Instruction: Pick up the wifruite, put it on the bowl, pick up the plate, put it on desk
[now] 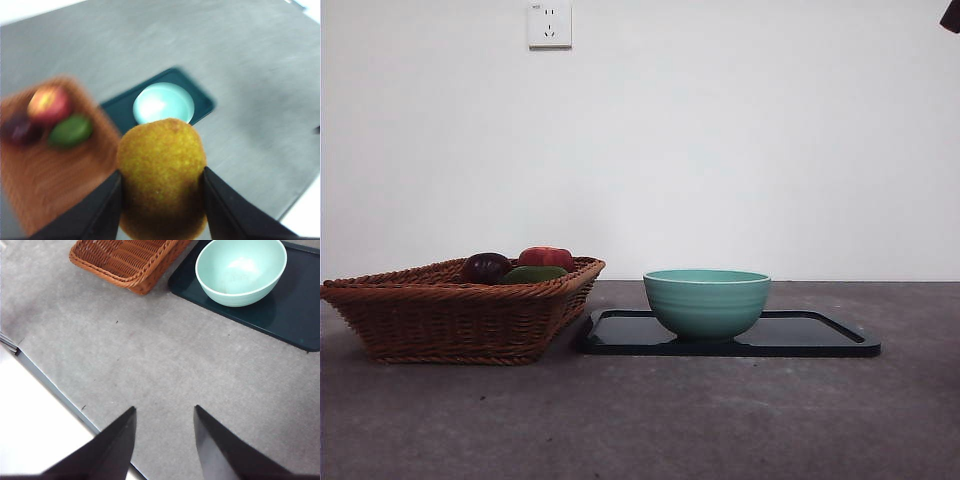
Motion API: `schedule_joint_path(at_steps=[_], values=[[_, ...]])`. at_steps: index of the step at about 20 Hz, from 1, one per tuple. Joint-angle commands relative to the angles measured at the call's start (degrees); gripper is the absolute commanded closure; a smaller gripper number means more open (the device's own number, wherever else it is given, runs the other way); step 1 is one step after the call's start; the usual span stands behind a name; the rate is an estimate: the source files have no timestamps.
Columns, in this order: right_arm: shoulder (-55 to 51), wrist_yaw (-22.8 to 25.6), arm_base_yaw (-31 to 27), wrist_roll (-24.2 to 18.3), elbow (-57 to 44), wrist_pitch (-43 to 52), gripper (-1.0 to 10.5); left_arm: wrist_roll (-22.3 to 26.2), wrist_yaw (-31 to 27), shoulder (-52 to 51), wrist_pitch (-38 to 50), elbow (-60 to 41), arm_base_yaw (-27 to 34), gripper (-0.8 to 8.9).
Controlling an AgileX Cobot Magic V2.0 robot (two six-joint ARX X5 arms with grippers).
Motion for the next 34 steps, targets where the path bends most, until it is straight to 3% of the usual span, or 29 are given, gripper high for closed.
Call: schedule_joint_path(at_steps=[1,5,12,26,30,34], values=[[0.2,0.2,0.3,-0.5,0.3,0.6,7.6,-4.4,-2.5,-3.3,3.0,-5.8,-0.5,6.94],[0.2,0.2,0.3,-0.4,0.3,0.6,7.6,-8.4,-6.4,-6.6,9.5,-17.0,-0.6,6.94],[0.2,0.2,0.3,-0.2,0.3,0.5,7.6,-11.5,-21.1,-1.3,25.7,-29.1,-0.6,6.94],[0.2,0.2,0.3,-0.2,0.3,0.5,7.6,-11.1,-24.2,23.1,41.7,-29.2,3.4,6.94],[0.2,0.2,0.3,-0.3,0.3,0.6,7.6,-11.2,-18.4,27.0,42.4,-29.2,5.2,6.94],[0.2,0.2,0.3,-0.2,0.3,0.6,7.6,-11.1,-18.3,29.2,43.5,-29.2,5.3,6.93]])
